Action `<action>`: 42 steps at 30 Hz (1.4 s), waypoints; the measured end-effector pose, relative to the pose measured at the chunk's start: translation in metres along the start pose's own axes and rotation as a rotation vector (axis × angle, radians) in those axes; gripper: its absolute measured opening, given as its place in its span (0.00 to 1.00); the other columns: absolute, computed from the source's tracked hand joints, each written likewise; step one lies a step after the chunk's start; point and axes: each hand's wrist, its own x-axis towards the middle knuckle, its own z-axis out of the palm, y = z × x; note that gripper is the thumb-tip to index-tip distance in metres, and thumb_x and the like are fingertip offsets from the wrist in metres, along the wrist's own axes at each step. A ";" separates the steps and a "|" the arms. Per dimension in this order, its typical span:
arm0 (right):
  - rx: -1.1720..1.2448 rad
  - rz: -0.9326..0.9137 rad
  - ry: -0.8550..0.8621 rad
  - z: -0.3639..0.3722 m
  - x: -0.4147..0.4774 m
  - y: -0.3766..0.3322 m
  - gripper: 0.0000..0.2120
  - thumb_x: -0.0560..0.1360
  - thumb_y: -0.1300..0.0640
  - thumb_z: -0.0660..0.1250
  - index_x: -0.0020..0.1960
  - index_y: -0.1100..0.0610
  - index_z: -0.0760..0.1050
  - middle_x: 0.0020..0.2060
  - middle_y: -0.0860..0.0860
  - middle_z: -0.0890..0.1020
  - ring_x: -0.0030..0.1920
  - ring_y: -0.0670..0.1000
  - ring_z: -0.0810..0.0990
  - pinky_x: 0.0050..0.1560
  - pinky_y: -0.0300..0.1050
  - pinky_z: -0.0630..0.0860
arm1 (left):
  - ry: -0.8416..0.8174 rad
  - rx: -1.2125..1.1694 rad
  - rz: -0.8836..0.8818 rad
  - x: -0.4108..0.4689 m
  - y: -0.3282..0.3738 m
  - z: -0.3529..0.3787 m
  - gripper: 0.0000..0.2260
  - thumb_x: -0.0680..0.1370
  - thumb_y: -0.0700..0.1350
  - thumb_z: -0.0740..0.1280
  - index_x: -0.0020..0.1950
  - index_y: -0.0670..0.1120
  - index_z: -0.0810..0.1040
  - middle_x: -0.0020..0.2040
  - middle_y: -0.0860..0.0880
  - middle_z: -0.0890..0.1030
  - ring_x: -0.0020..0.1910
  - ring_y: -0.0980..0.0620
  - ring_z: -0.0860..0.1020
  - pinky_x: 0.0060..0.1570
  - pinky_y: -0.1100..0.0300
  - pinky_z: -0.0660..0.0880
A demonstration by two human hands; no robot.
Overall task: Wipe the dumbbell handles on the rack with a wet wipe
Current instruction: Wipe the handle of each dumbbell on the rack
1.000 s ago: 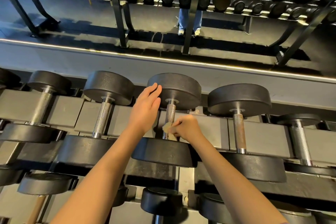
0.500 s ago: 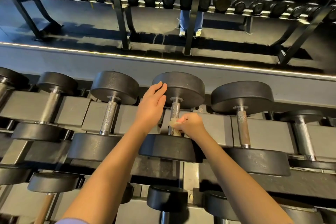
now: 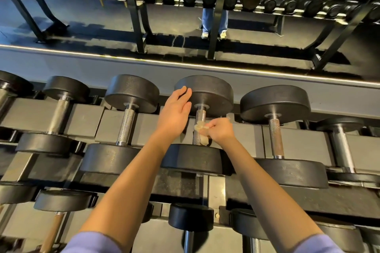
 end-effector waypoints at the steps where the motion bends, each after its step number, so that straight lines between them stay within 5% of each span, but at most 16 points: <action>1: -0.038 0.022 -0.044 0.000 -0.002 0.000 0.10 0.68 0.60 0.76 0.45 0.66 0.81 0.42 0.60 0.82 0.44 0.54 0.80 0.51 0.48 0.78 | -0.004 0.001 0.001 -0.001 0.001 0.000 0.20 0.83 0.46 0.56 0.76 0.52 0.61 0.76 0.55 0.60 0.74 0.57 0.58 0.67 0.65 0.55; 4: -0.110 0.058 -0.126 0.000 -0.010 0.002 0.06 0.66 0.62 0.76 0.39 0.62 0.81 0.39 0.58 0.82 0.42 0.54 0.80 0.53 0.54 0.79 | -0.032 0.015 -0.009 -0.003 0.004 0.000 0.21 0.83 0.46 0.57 0.77 0.51 0.59 0.76 0.54 0.58 0.74 0.55 0.58 0.70 0.62 0.56; 8: 0.084 -0.019 0.064 -0.005 -0.030 -0.003 0.06 0.70 0.56 0.74 0.43 0.56 0.78 0.39 0.49 0.81 0.41 0.46 0.78 0.45 0.43 0.76 | -0.098 0.046 0.004 -0.016 0.000 -0.010 0.22 0.82 0.46 0.59 0.76 0.48 0.61 0.75 0.51 0.62 0.72 0.53 0.63 0.67 0.61 0.61; 11: 0.207 -0.148 0.174 -0.001 -0.045 -0.017 0.04 0.71 0.55 0.73 0.41 0.54 0.79 0.37 0.47 0.82 0.42 0.46 0.80 0.45 0.43 0.76 | -0.113 -0.179 -0.118 -0.037 -0.015 -0.018 0.19 0.82 0.45 0.60 0.73 0.46 0.66 0.68 0.49 0.70 0.66 0.52 0.70 0.60 0.66 0.64; 15: 0.282 -0.297 0.095 0.017 -0.057 -0.039 0.03 0.74 0.58 0.70 0.44 0.53 0.83 0.36 0.45 0.83 0.40 0.45 0.82 0.48 0.44 0.79 | -0.163 -0.518 -0.199 -0.056 -0.026 -0.029 0.17 0.81 0.45 0.61 0.70 0.45 0.72 0.59 0.43 0.79 0.55 0.48 0.80 0.60 0.53 0.75; 18: 0.292 -0.351 0.023 0.029 -0.065 -0.056 0.07 0.76 0.60 0.67 0.50 0.57 0.83 0.38 0.47 0.83 0.40 0.42 0.81 0.48 0.36 0.78 | -0.072 -0.579 -0.191 -0.062 -0.021 -0.037 0.13 0.80 0.40 0.63 0.65 0.42 0.76 0.50 0.41 0.81 0.46 0.55 0.80 0.51 0.58 0.78; 21: 0.321 -0.355 -0.112 0.039 -0.070 -0.066 0.11 0.77 0.62 0.63 0.49 0.51 0.83 0.41 0.45 0.84 0.45 0.44 0.82 0.55 0.43 0.78 | 0.074 -0.542 -0.200 -0.066 -0.024 -0.043 0.09 0.78 0.38 0.66 0.57 0.40 0.79 0.44 0.48 0.81 0.38 0.64 0.79 0.42 0.65 0.77; 24: 0.334 -0.349 -0.205 0.047 -0.077 -0.074 0.17 0.76 0.65 0.60 0.50 0.46 0.82 0.44 0.45 0.84 0.50 0.48 0.82 0.57 0.45 0.77 | 0.174 -0.483 -0.254 -0.073 -0.034 -0.053 0.06 0.76 0.40 0.68 0.53 0.43 0.80 0.42 0.51 0.82 0.40 0.61 0.80 0.43 0.65 0.77; 26: 0.193 -0.378 -0.153 0.052 -0.081 -0.075 0.14 0.80 0.61 0.58 0.59 0.51 0.79 0.49 0.46 0.82 0.52 0.46 0.79 0.55 0.34 0.73 | 0.255 -0.417 -0.278 -0.076 -0.041 -0.062 0.05 0.76 0.41 0.70 0.50 0.44 0.81 0.41 0.51 0.82 0.41 0.58 0.79 0.43 0.64 0.75; 30: -0.276 -0.479 -0.105 0.074 -0.080 -0.072 0.16 0.82 0.53 0.54 0.62 0.57 0.76 0.57 0.54 0.80 0.57 0.55 0.77 0.55 0.48 0.73 | 0.392 -0.181 -0.317 -0.084 -0.060 -0.085 0.06 0.76 0.45 0.70 0.51 0.45 0.80 0.42 0.51 0.81 0.41 0.56 0.77 0.38 0.70 0.69; 35: -0.319 -0.505 -0.255 0.118 -0.086 -0.074 0.17 0.82 0.51 0.52 0.55 0.58 0.76 0.53 0.57 0.79 0.55 0.60 0.76 0.52 0.52 0.72 | 0.423 -0.028 -0.366 -0.078 -0.089 -0.102 0.07 0.76 0.44 0.69 0.51 0.41 0.80 0.44 0.48 0.81 0.44 0.53 0.77 0.43 0.63 0.69; 42: -0.264 -0.354 -0.194 0.182 -0.078 -0.068 0.23 0.83 0.49 0.46 0.74 0.57 0.60 0.73 0.54 0.65 0.72 0.55 0.63 0.73 0.52 0.59 | 0.321 0.017 -0.383 -0.034 -0.129 -0.107 0.09 0.75 0.45 0.70 0.53 0.42 0.80 0.45 0.48 0.80 0.47 0.52 0.77 0.48 0.60 0.71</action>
